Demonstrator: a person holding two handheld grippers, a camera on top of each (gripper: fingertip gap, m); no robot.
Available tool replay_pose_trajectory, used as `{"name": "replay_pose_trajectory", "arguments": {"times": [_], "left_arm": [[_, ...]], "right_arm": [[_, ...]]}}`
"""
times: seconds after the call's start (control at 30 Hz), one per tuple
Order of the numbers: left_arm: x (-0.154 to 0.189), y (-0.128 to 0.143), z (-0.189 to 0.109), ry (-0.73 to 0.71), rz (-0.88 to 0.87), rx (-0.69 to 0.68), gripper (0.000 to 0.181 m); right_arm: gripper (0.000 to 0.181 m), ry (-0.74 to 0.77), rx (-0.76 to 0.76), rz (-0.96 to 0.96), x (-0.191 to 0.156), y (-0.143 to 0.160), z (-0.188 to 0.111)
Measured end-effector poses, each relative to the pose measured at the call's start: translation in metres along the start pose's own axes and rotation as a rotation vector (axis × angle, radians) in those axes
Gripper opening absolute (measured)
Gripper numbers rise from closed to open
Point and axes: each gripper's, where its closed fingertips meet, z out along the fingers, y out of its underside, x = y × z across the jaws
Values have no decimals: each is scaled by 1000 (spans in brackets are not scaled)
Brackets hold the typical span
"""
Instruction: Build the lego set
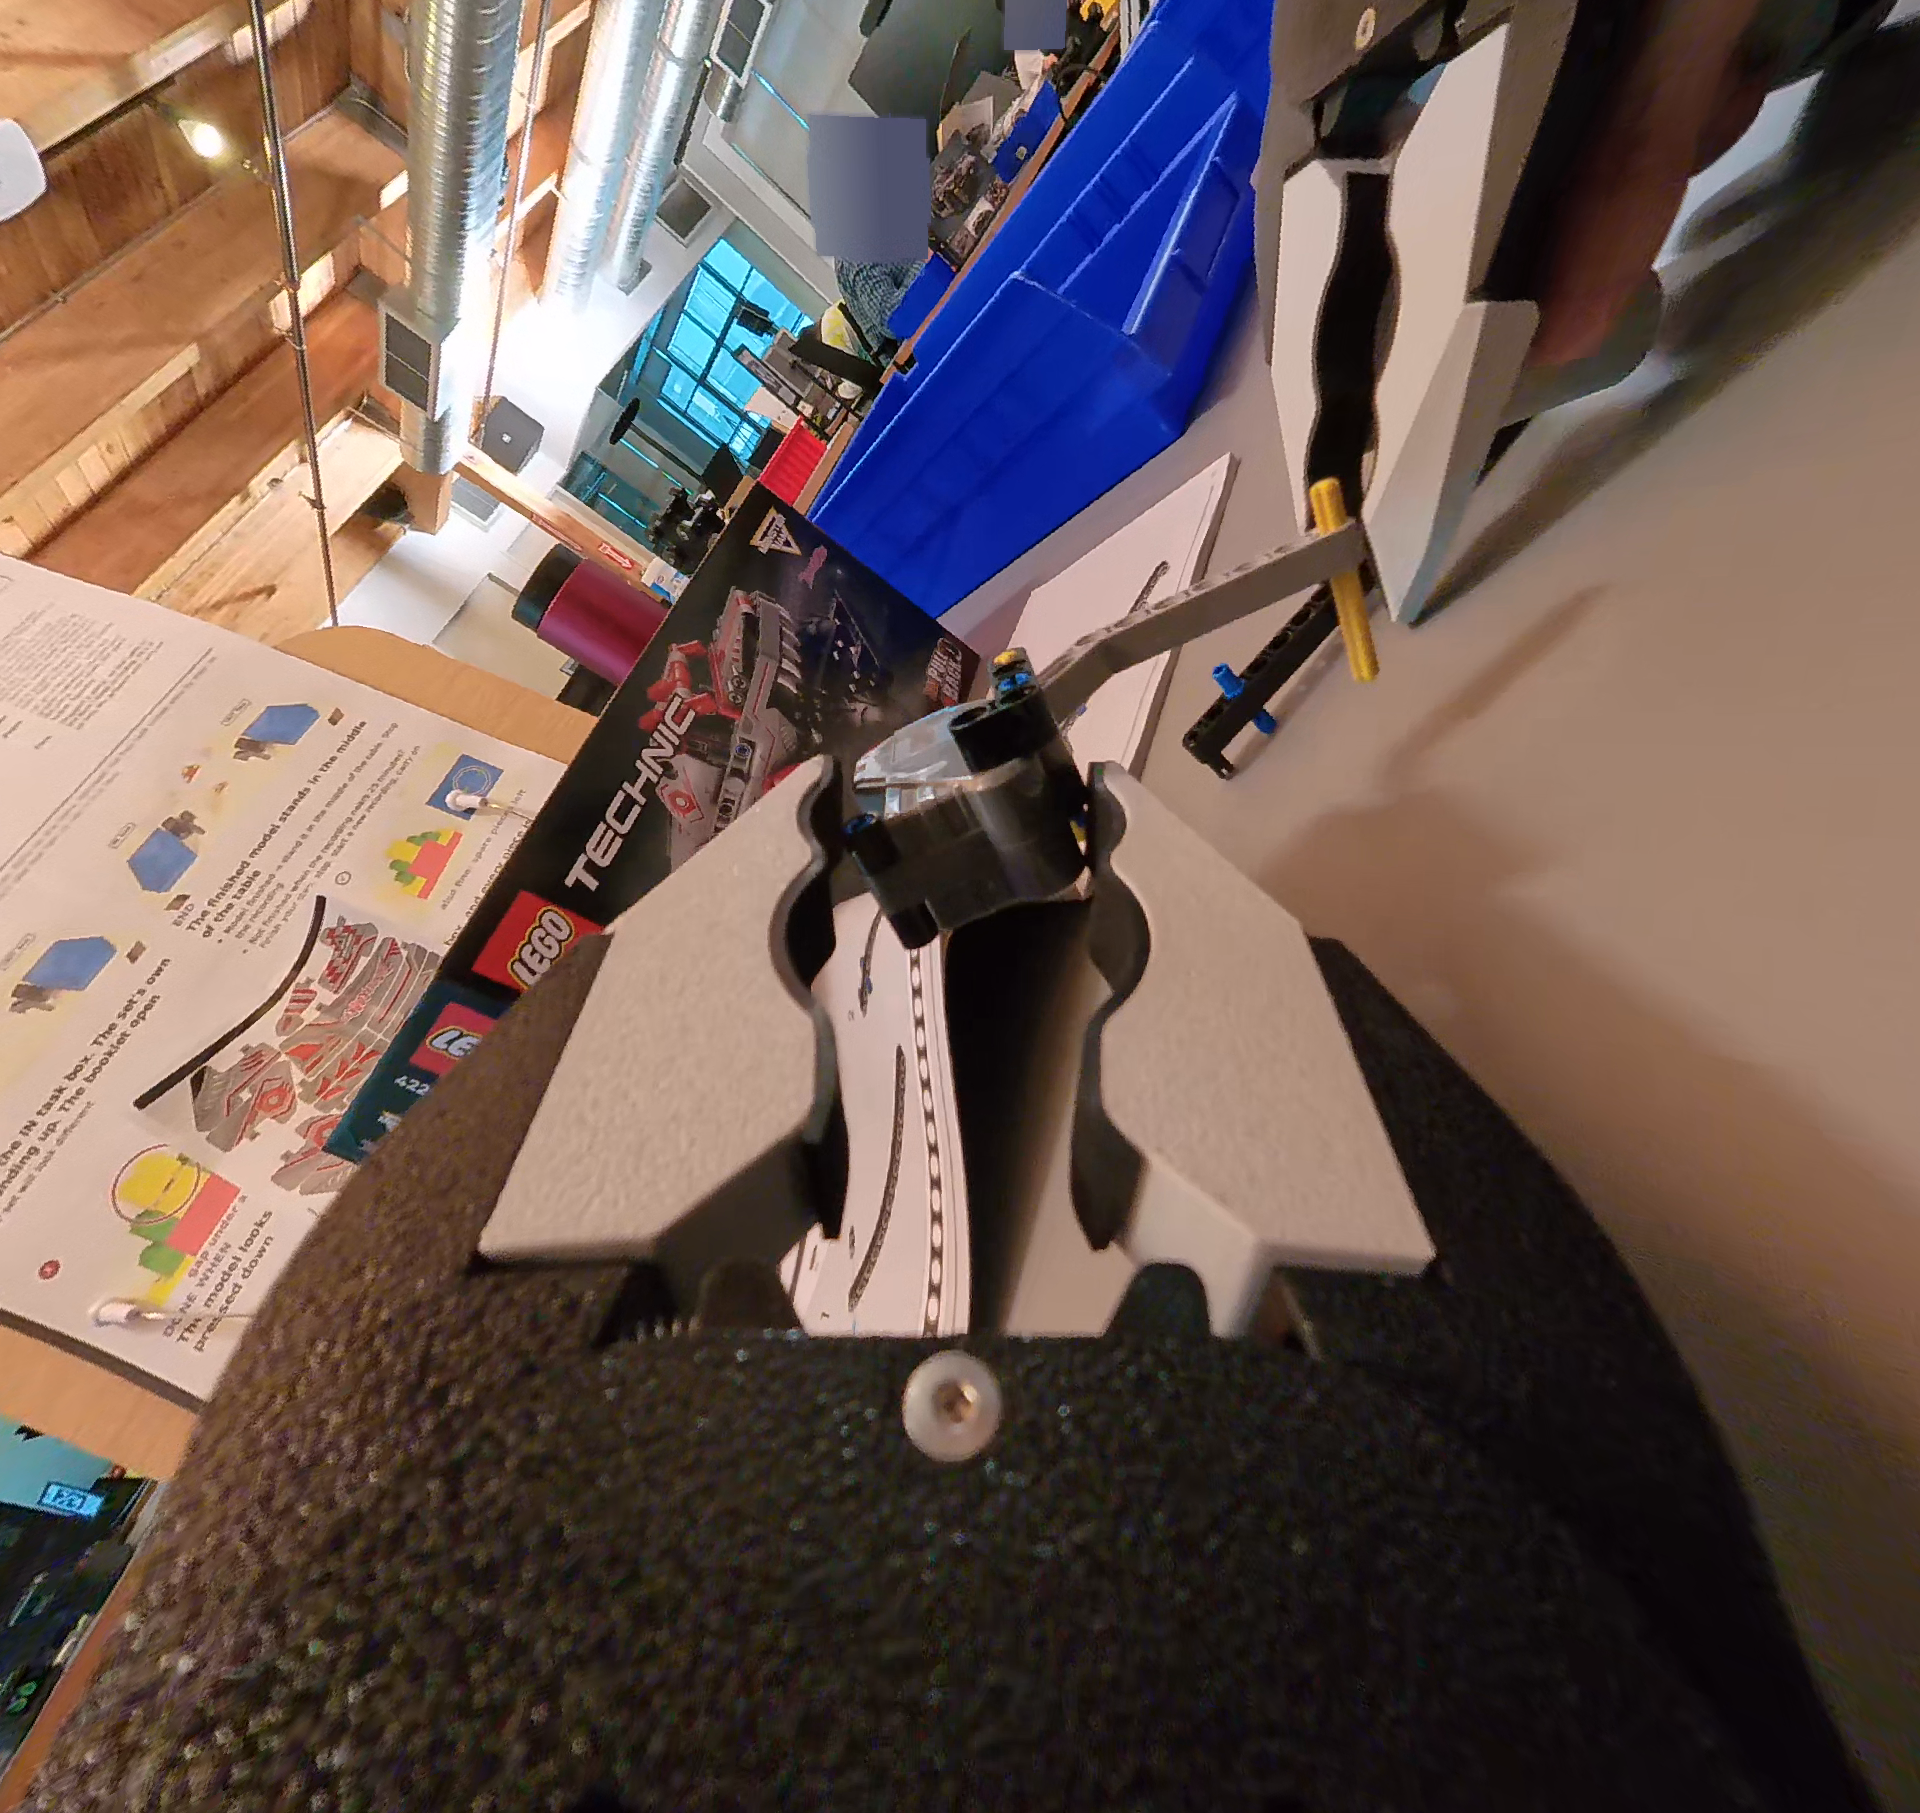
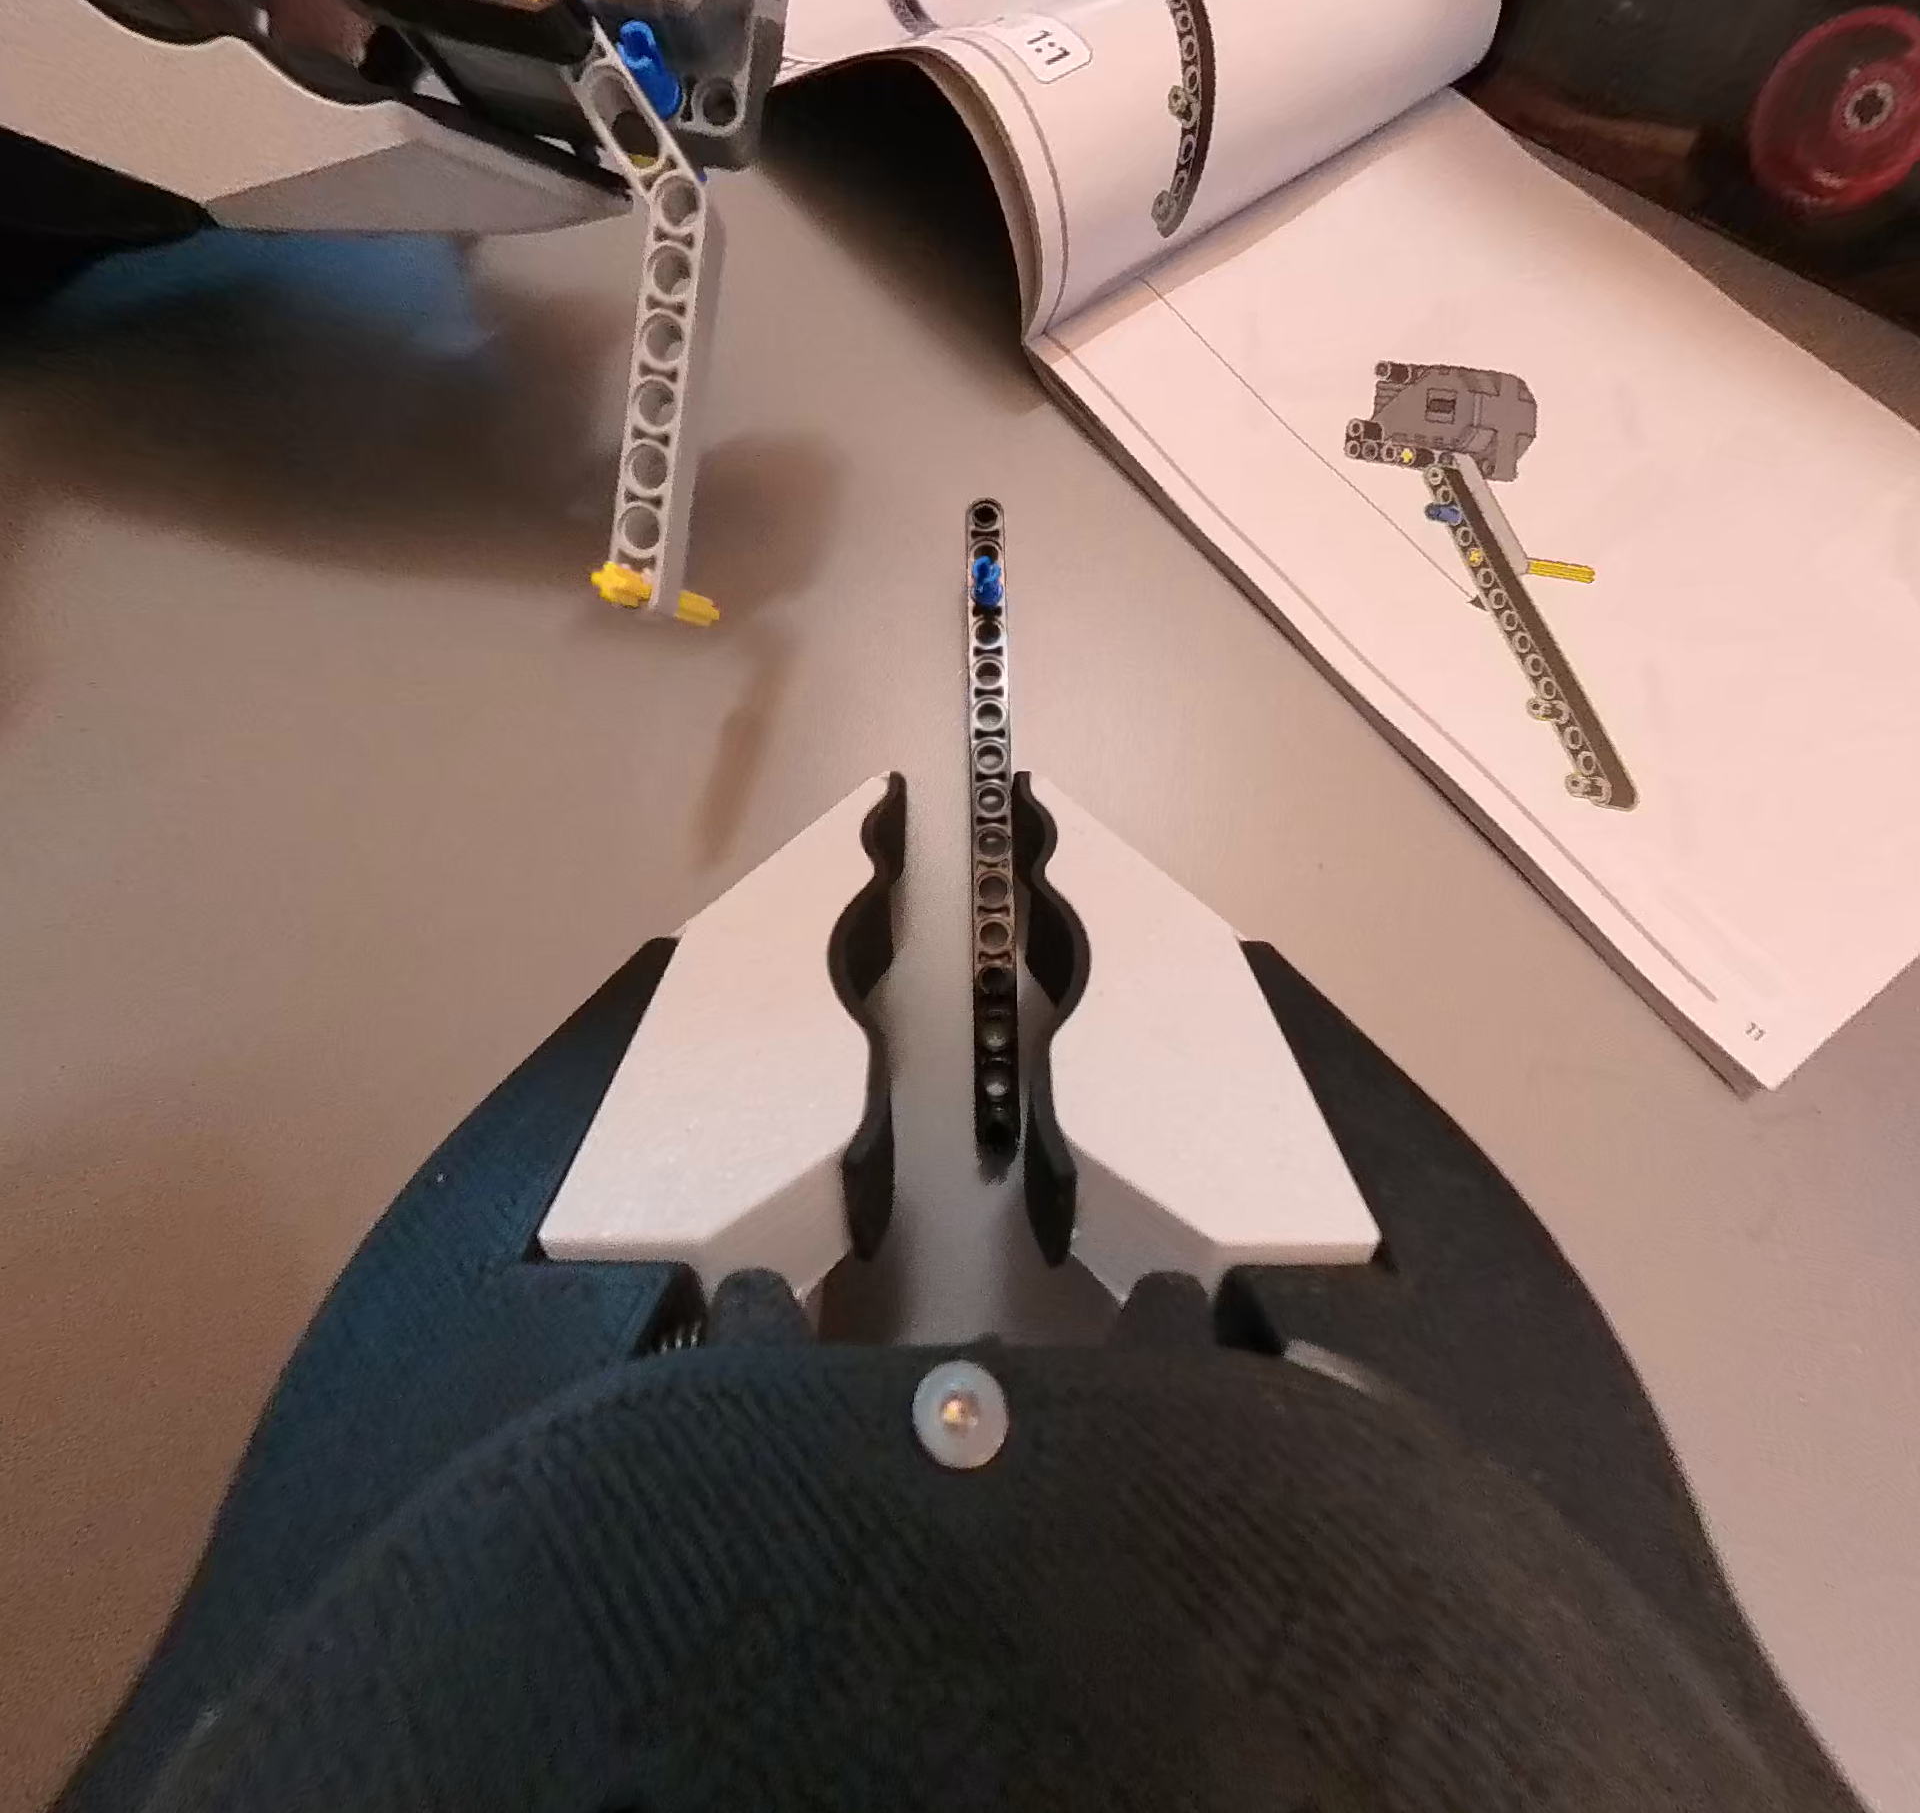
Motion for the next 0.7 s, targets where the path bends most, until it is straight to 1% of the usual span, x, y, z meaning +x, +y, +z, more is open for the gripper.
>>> {"name": "replay_pose_trajectory", "arguments": {"times": [0.1,0.17,0.2,0.27,0.47,0.6,0.7], "left_arm": [[1,0,0,2,-3,4,44],[1,-2,-1,2,-10,14,44],[1,-3,-1,2,-12,18,44],[1,-4,-1,3,-14,24,44],[-2,-10,-5,0,-37,68,44],[-2,-6,-3,-4,-19,45,44],[-1,-3,-2,-3,-13,32,44]], "right_arm": [[19,-22,1,8,0,-2,1],[16,-18,0,10,3,-3,3],[14,-16,-1,8,4,-4,4],[4,14,-5,2,9,-4,6],[4,30,-8,-35,8,-4,6],[4,51,-5,-76,10,-4,3],[5,52,77,-70,9,-19,-9]]}}
